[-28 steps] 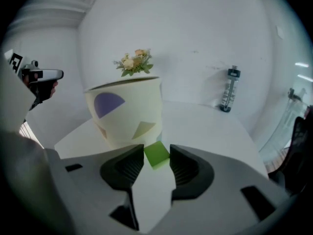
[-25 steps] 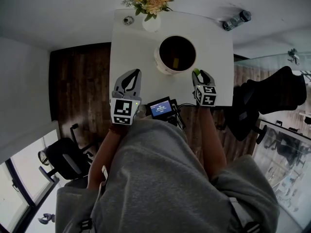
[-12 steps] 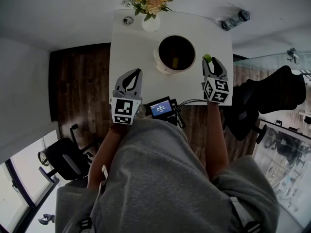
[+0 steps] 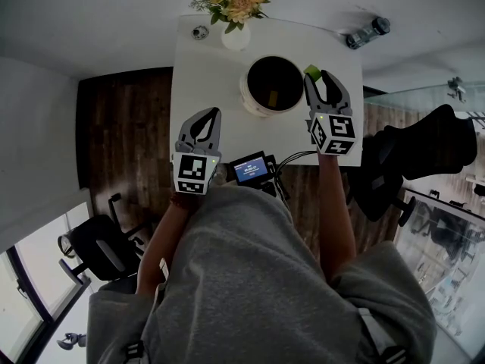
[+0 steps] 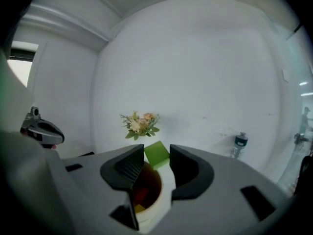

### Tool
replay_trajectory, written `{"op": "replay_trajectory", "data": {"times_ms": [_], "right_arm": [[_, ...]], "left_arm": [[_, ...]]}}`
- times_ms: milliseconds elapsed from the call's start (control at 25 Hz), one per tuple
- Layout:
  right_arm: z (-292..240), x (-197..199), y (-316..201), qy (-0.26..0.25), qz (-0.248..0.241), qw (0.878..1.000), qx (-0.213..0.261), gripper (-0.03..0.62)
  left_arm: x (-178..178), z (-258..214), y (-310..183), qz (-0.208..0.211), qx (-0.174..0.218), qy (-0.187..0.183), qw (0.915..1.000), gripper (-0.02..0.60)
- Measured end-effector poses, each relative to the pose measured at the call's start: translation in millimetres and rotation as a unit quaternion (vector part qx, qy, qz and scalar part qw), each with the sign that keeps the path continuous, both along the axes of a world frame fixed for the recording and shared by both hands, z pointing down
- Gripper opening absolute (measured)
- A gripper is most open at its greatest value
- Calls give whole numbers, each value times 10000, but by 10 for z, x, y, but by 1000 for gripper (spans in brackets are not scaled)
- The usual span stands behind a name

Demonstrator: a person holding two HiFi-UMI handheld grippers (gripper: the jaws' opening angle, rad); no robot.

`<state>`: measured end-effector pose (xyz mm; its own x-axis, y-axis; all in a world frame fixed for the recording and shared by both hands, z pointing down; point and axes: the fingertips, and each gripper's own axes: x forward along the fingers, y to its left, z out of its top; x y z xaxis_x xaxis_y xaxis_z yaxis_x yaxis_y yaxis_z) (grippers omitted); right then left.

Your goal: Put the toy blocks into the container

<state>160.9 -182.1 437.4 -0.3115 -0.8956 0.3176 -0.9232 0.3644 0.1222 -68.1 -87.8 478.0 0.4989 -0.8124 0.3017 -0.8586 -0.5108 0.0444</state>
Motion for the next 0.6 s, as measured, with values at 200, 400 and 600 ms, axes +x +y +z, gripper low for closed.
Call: {"op": "replay_trajectory", "data": {"times_ms": [200, 400, 600], "right_arm": [[57, -426, -32, 3, -453, 9989, -86, 164], [205, -778, -6, 123, -889, 9956, -279, 164], [376, -1018, 43, 352, -1234, 9906, -464, 164]], "left_arm": [[-23, -3, 18, -58, 0, 4, 10000, 8], [-46, -6, 38, -115, -3, 8, 9999, 8], [-75, 2, 51, -179, -12, 3, 9998, 8]]}}
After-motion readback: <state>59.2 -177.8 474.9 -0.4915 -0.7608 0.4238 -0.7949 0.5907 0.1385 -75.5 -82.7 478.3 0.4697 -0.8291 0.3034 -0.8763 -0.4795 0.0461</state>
